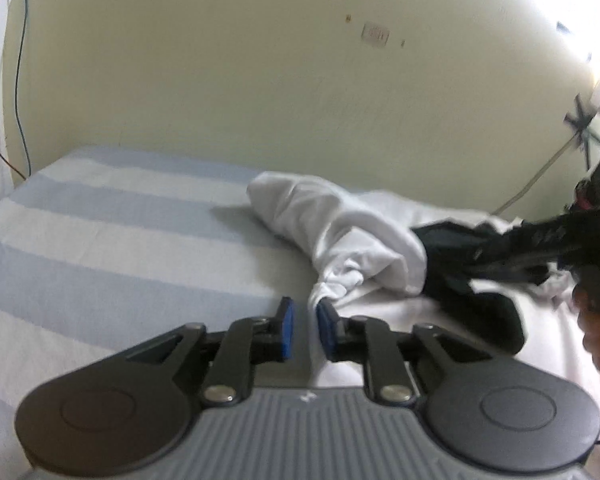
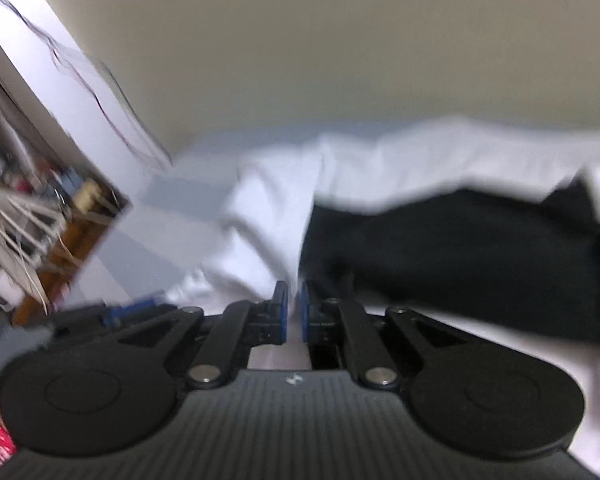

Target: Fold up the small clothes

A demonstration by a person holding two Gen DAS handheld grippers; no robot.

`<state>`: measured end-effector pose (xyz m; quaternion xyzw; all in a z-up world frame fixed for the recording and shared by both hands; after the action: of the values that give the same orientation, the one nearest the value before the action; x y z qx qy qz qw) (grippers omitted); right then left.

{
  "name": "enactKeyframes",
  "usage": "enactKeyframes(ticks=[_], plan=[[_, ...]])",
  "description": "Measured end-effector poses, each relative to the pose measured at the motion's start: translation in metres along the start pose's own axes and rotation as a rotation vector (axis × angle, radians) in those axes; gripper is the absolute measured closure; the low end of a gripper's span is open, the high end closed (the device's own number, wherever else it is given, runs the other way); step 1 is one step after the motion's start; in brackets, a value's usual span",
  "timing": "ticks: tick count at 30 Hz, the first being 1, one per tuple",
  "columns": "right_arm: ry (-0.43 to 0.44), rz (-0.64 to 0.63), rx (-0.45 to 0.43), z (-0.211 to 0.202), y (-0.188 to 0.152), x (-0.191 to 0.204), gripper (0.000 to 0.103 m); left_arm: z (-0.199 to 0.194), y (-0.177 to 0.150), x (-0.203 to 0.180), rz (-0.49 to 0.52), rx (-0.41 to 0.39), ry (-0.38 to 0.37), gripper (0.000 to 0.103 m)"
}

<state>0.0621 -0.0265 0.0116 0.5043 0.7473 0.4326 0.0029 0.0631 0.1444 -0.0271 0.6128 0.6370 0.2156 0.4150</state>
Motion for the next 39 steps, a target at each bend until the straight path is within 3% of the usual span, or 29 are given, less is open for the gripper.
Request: enactKeyframes(ticks=[4, 8, 10, 11, 12, 13, 15, 20, 25, 28, 32, 33, 34, 35, 39], plan=[[-0.08, -0.01, -0.136, -0.038, 0.014, -0.017, 0.077, -0.018, 0.007, 0.006, -0.06, -0.106, -0.09, 0.084], [-0.146, 0.046, -0.16, -0.028, 0.011, -0.057, 0.074, -0.017, 0.009, 0.004, -0.101, -0.132, -0.173, 0.082], [-0.287, 0.049, -0.073, 0.001, -0.003, -0.087, 0.066, 0.0, 0.006, 0.002, -0.082, -0.063, -0.129, 0.082], [-0.313, 0.066, -0.055, 0.012, -0.009, -0.101, 0.075, 0.013, 0.002, 0.002, -0.064, -0.006, -0.074, 0.082], [-0.295, 0.094, -0.099, 0.011, -0.011, -0.11, 0.079, 0.023, -0.001, 0.004, -0.05, 0.038, -0.024, 0.083], [-0.282, 0.147, -0.085, 0.01, -0.011, -0.119, 0.081, 0.029, -0.004, 0.005, -0.031, 0.056, 0.015, 0.084], [-0.253, 0.228, -0.156, -0.008, -0.012, -0.125, 0.076, 0.029, -0.004, 0.005, -0.011, 0.042, 0.028, 0.082], [-0.28, 0.138, -0.267, -0.08, -0.042, -0.117, 0.071, 0.023, -0.005, -0.001, 0.013, 0.027, 0.048, 0.077], [-0.44, -0.007, -0.307, -0.135, -0.069, -0.116, 0.064, 0.021, -0.011, -0.005, 0.025, 0.007, 0.034, 0.067], [-0.455, -0.046, -0.305, -0.132, -0.067, -0.123, 0.048, 0.027, -0.012, -0.009, 0.064, 0.021, 0.071, 0.067], [-0.479, -0.053, -0.214, -0.088, -0.055, -0.148, 0.047, 0.021, -0.017, -0.011, 0.083, 0.026, 0.118, 0.067], [-0.484, -0.053, -0.188, -0.08, -0.053, -0.155, 0.052, 0.018, -0.019, -0.011, 0.087, 0.023, 0.128, 0.067], [-0.494, -0.056, -0.163, -0.071, -0.052, -0.163, 0.069, 0.014, -0.021, -0.011, 0.092, 0.022, 0.139, 0.067], [-0.521, -0.046, -0.142, -0.063, -0.054, -0.173, 0.096, 0.012, -0.023, -0.011, 0.096, 0.021, 0.153, 0.067], [-0.485, 0.134, -0.224, -0.088, -0.06, -0.203, 0.098, 0.011, -0.025, -0.011, 0.112, 0.024, 0.183, 0.066]])
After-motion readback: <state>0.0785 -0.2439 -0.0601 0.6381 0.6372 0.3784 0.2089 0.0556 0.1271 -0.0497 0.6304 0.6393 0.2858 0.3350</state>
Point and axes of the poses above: each gripper's, at about its wrist camera, not at the fingertips, and z roughly the way its jaws point, x to its left, y to its top, the point moved 4 cm from there along z, roughly the way its jaws point, and after that the axes turned 4 degrees about -y, right-handed, at the moved point
